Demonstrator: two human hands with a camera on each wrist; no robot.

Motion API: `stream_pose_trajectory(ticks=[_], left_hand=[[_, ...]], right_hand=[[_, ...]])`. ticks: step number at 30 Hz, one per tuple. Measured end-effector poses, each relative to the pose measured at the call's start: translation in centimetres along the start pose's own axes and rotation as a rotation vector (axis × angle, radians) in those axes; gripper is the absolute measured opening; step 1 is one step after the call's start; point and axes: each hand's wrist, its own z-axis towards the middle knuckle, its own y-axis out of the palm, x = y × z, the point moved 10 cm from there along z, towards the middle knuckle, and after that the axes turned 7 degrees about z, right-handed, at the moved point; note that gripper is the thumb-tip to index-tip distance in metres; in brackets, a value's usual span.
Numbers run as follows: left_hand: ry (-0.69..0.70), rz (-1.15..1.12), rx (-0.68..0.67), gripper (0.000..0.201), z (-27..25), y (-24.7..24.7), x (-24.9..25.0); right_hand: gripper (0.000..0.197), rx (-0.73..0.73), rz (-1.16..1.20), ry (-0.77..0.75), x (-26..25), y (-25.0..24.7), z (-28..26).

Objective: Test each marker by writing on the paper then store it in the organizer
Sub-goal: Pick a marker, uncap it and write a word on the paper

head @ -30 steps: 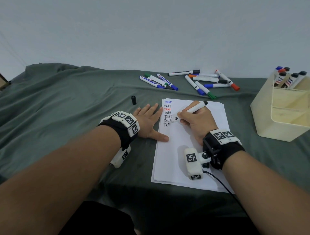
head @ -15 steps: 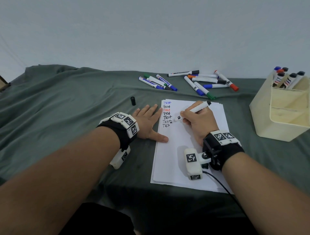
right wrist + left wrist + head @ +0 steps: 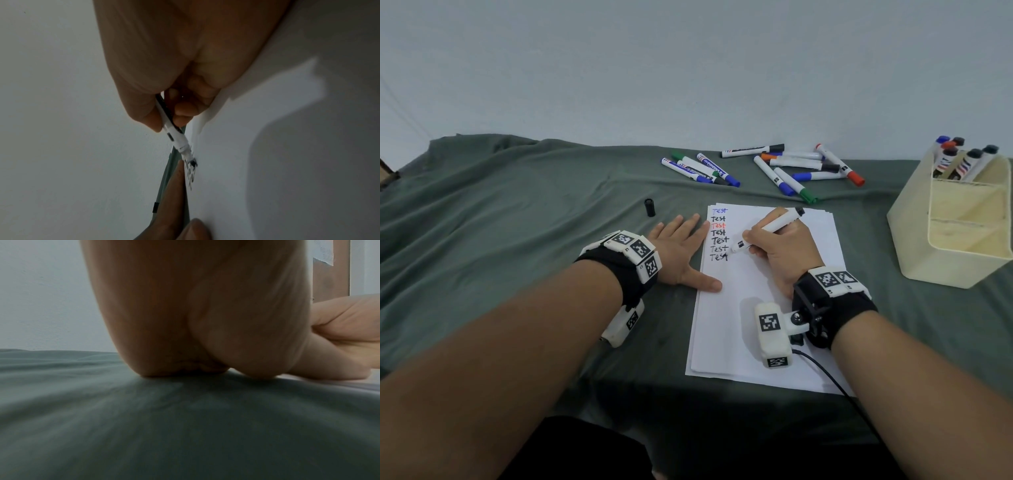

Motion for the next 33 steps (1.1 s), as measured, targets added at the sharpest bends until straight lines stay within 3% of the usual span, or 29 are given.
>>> stream_pose_trajectory(ticks=[5, 13, 17, 22, 26, 28, 33], left_hand=[[0.007, -0.005, 0.004, 0.129, 0.2, 0.1, 0.0], [0.009, -0.009, 0.018, 0.13, 0.5, 0.1, -0.4], [0.001, -0.018, 0.079, 0.125, 0.5, -0.7, -0.8], [-0.033, 0.005, 0.313, 0.092, -0.2, -4.4, -2.3], [-0.212, -0.033, 0.58, 0.049, -1.0, -7.7, -7.0], [-0.316, -0.055, 0.58, 0.045, -1.1, -7.7, -9.3], [-0.418, -0.118, 0.421, 0.027, -0.3, -6.5, -11.6]], right_hand=[[0.013, 0.033, 0.012, -0.003, 0.2, -0.5, 0.3], [0.01, 0.077, 0.328, 0.083, 1.2, -0.9, 0.4], [0.019, 0.07, 0.311, 0.074, 1.1, -0.9, 0.2], [0.011, 0.045, 0.377, 0.071, 1.2, -0.8, 0.1], [0.004, 0.045, 0.528, 0.146, 1.4, -0.4, 0.0], [0.009, 0.038, 0.579, 0.174, 1.4, -0.2, 0.0], [0.009, 0.021, 0.544, 0.164, 1.3, -0.1, -0.1]])
